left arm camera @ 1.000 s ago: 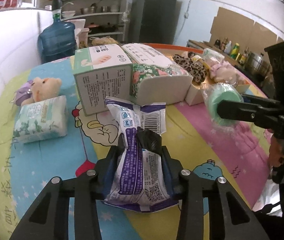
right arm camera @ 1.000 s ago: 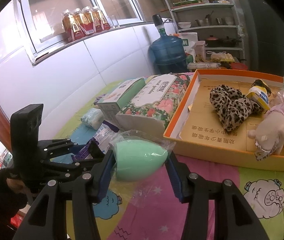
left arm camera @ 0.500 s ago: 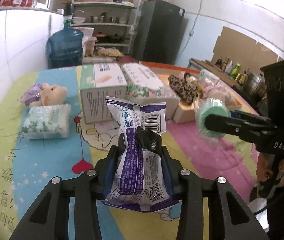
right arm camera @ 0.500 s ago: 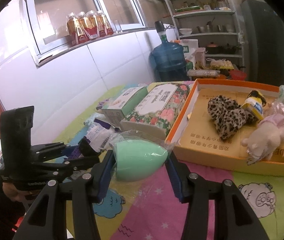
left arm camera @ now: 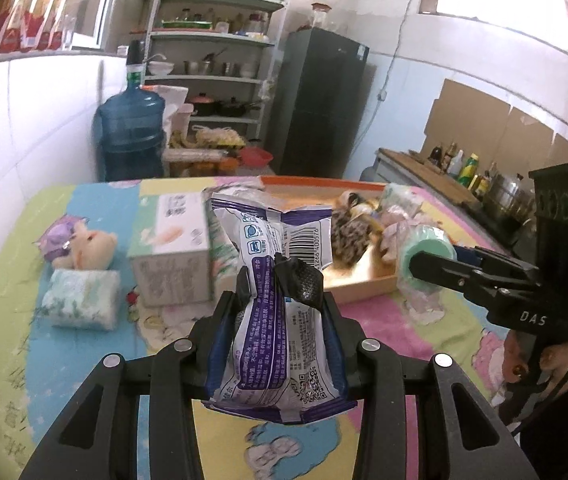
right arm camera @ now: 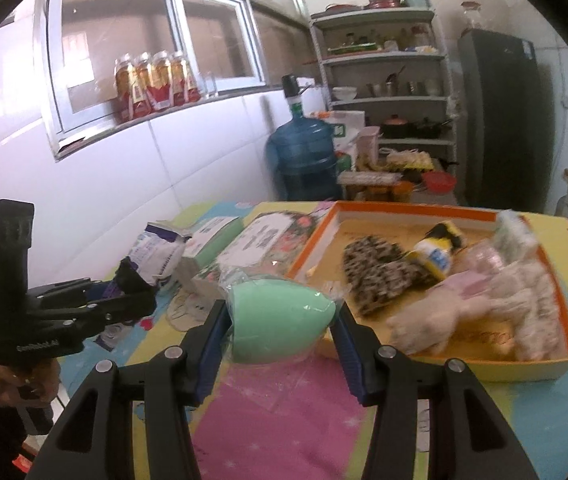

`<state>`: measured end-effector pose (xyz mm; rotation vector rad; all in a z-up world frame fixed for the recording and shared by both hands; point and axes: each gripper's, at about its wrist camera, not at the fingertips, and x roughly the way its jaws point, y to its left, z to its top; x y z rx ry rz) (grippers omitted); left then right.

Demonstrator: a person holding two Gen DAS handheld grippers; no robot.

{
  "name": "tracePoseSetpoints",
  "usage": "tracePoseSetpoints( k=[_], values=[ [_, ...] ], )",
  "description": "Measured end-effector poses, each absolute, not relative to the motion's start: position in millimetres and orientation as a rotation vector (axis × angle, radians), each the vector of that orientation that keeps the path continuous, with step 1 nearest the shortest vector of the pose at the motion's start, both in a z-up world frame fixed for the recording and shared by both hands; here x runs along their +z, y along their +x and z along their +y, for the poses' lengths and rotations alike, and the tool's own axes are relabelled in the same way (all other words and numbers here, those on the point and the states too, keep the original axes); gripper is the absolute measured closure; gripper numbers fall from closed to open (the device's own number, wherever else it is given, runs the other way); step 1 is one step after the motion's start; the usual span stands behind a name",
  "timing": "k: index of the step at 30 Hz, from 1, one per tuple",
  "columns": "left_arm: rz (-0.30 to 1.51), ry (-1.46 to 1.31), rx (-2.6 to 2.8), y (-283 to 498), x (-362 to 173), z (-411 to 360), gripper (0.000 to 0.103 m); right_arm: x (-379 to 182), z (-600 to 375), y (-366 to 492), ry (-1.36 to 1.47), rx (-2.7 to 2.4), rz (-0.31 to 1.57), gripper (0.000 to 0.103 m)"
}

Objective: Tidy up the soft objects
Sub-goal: 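Lift and carry the snack packet and green sponge over the orange box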

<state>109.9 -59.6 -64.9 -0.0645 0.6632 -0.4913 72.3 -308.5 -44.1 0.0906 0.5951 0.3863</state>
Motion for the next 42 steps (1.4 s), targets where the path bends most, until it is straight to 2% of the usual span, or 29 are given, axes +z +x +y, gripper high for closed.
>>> tracePoseSetpoints(
  k=[24,42],
  values=[
    [0.619,-0.095,-0.55,162,-31,-165,0.061,-7,-410,97,0.056,0.234,0.493,0.052],
    [0.714,-0.109,-0.492,249,-49,-215,0.061,-3,-441,178,0.007,0.297,0.528,0.052]
  ],
)
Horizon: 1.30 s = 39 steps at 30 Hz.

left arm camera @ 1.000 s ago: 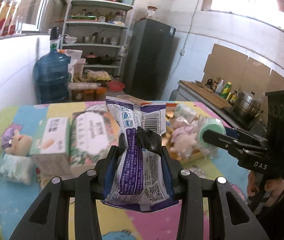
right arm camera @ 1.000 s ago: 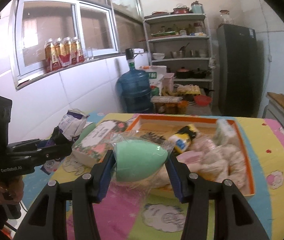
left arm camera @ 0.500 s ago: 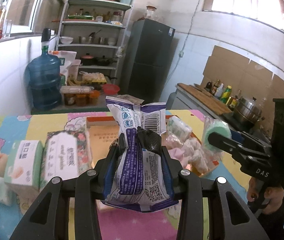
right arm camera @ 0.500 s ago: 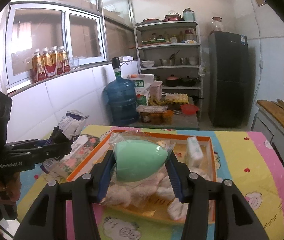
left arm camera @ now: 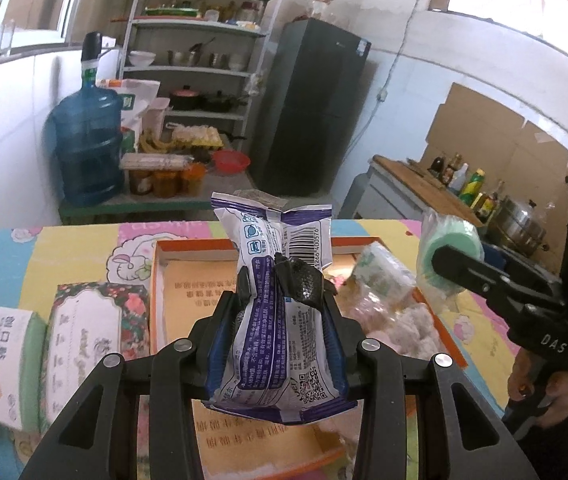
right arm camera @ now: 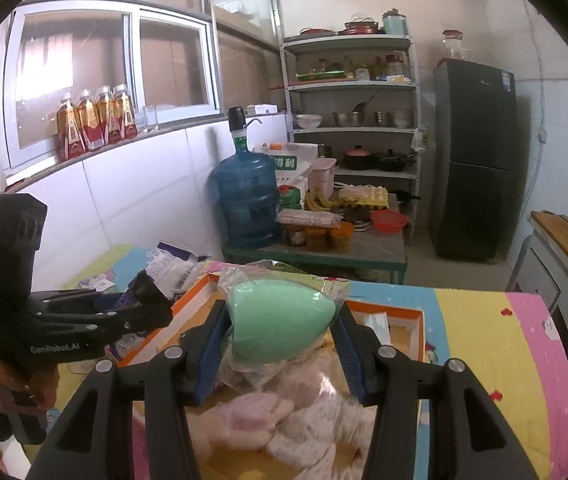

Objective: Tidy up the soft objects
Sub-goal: 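Lift and carry the snack packet and green sponge over the orange box, then lower the snack packet and sponge into the box and open both tools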

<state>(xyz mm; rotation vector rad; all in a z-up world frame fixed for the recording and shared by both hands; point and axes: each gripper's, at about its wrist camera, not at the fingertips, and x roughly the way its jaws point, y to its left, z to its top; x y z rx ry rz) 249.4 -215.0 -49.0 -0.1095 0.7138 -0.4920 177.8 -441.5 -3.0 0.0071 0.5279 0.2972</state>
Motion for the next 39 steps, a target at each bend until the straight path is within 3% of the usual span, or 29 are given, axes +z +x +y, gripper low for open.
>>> tracePoseSetpoints(
  k=[18,39],
  values=[
    [0.891,-0.127,-0.469,314,-88,-237,0.061,-42,-445,269,-0.018,0.317,0.722,0.052],
    [0.99,-0.157,-0.451,337,-121,-248,0.058,-69,-452,279,-0.01,0.291,0.801,0.05]
  ],
)
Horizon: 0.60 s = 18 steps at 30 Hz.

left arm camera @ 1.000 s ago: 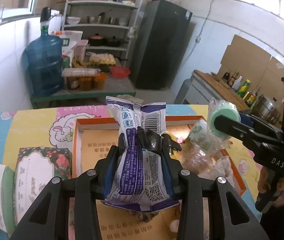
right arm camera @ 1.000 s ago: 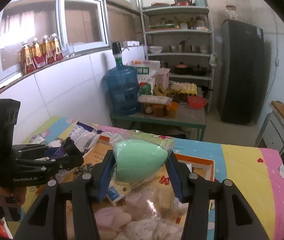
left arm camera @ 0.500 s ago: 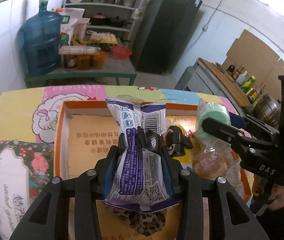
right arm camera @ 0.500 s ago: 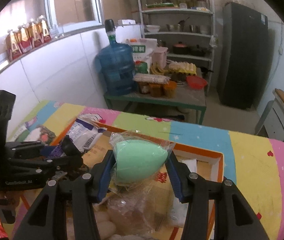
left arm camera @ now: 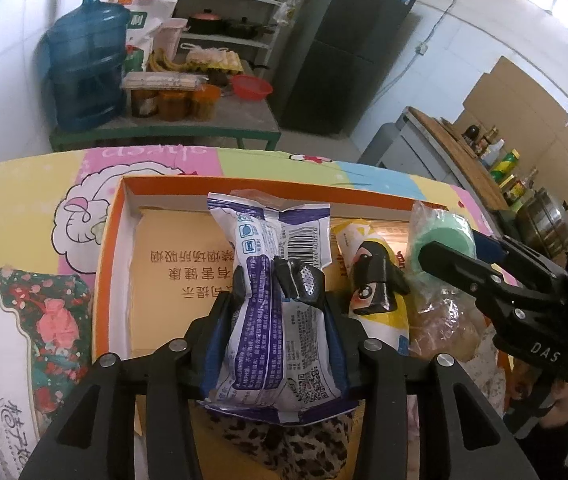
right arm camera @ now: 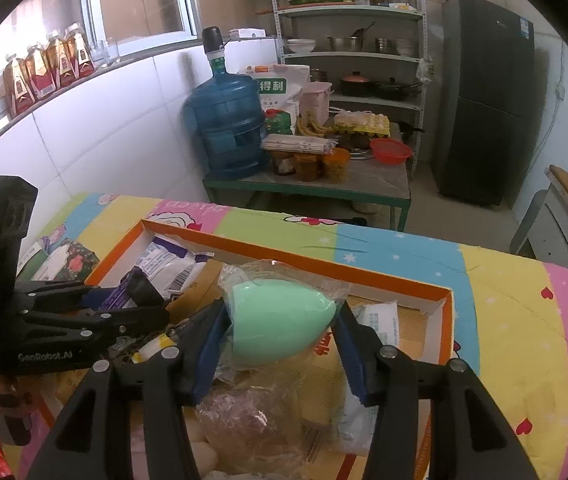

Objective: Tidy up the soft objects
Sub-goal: 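Lower the snack packet and sponge into the box and open both tools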

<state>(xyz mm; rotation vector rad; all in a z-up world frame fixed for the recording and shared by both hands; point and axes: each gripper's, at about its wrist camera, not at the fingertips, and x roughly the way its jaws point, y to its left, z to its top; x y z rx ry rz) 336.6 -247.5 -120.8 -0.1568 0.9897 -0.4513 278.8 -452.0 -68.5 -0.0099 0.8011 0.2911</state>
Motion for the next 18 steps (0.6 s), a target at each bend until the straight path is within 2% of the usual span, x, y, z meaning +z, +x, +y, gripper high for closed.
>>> tracePoseSetpoints(
  k=[3,7,12,18],
  values=[
    [0.992,-0.168,-0.457,338,-121,-246,0.053,-69,-452,278,-0.011,0.293,0.795,0.05],
    [0.988,-0.165,-0.461,338,-120,-246,0.044,-68,-451,276,-0.009,0.291,0.784,0.042],
    [0.958,-0.142,-0.454,330,-114,-248,0.034,-63,-453,272,-0.002,0.289,0.759,0.039],
    [0.939,-0.146,-0.465,317,-107,-246,0.031,-57,-452,267,0.002,0.293,0.729,0.037]
  ],
)
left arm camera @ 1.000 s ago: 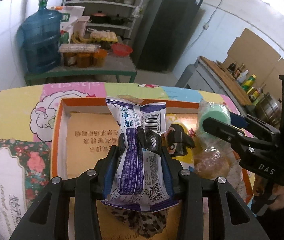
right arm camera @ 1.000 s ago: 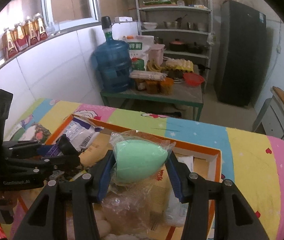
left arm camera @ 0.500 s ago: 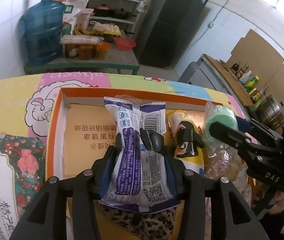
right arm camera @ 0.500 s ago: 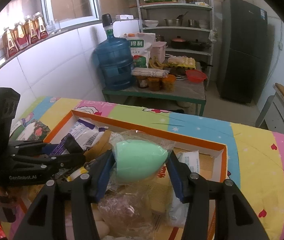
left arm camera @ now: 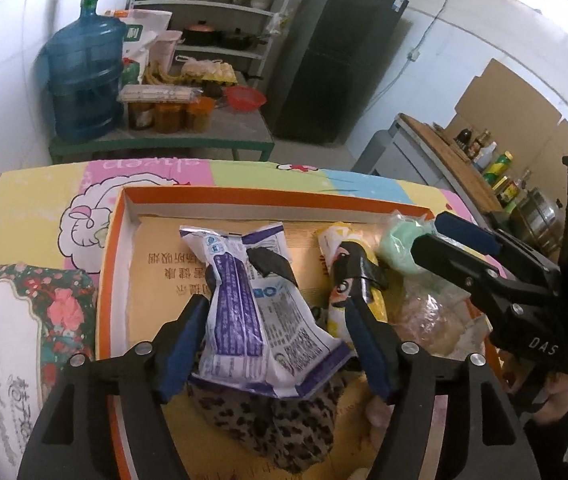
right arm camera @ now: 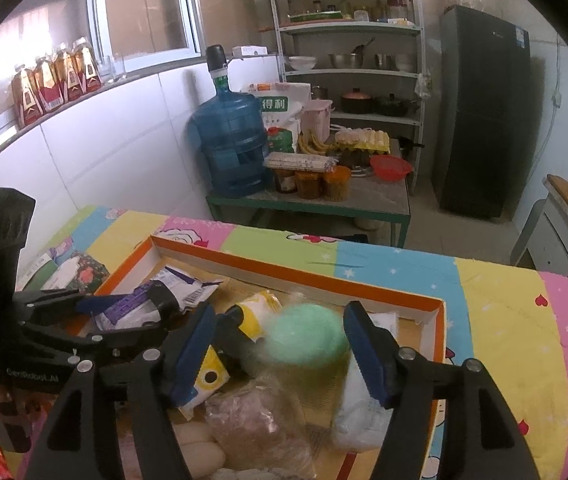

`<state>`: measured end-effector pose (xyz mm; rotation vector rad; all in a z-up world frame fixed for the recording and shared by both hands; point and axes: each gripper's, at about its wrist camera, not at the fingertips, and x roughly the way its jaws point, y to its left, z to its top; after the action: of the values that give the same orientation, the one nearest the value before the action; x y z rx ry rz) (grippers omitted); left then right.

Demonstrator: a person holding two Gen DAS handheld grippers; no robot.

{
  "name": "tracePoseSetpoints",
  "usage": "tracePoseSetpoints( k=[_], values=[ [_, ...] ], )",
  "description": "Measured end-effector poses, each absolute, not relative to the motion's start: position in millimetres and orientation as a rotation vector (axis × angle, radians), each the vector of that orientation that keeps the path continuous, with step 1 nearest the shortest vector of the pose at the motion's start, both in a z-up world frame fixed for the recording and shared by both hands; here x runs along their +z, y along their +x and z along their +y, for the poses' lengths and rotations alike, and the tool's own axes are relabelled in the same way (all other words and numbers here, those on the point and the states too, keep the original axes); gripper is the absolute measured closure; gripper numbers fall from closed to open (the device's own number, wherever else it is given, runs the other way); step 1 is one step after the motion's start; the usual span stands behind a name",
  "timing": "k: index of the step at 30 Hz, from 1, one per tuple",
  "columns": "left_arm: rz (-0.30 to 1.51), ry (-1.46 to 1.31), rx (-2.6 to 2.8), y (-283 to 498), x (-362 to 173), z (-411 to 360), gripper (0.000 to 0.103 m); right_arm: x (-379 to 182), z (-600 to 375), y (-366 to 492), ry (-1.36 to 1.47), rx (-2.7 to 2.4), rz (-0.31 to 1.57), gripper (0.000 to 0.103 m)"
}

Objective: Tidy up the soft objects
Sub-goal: 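Lower the snack packet and sponge into the box and open both tools, then withdraw both open tools from the box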

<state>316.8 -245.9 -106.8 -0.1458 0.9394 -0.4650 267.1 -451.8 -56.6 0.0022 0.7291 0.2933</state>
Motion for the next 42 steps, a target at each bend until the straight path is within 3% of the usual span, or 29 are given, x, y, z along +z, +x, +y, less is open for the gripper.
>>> tracePoseSetpoints(
  k=[42],
  values=[
    [0.657,-0.11,-0.433,198,-28,-168,0.03,-7,-402,181,-0.003,0.293,0.635,0.037]
  ],
)
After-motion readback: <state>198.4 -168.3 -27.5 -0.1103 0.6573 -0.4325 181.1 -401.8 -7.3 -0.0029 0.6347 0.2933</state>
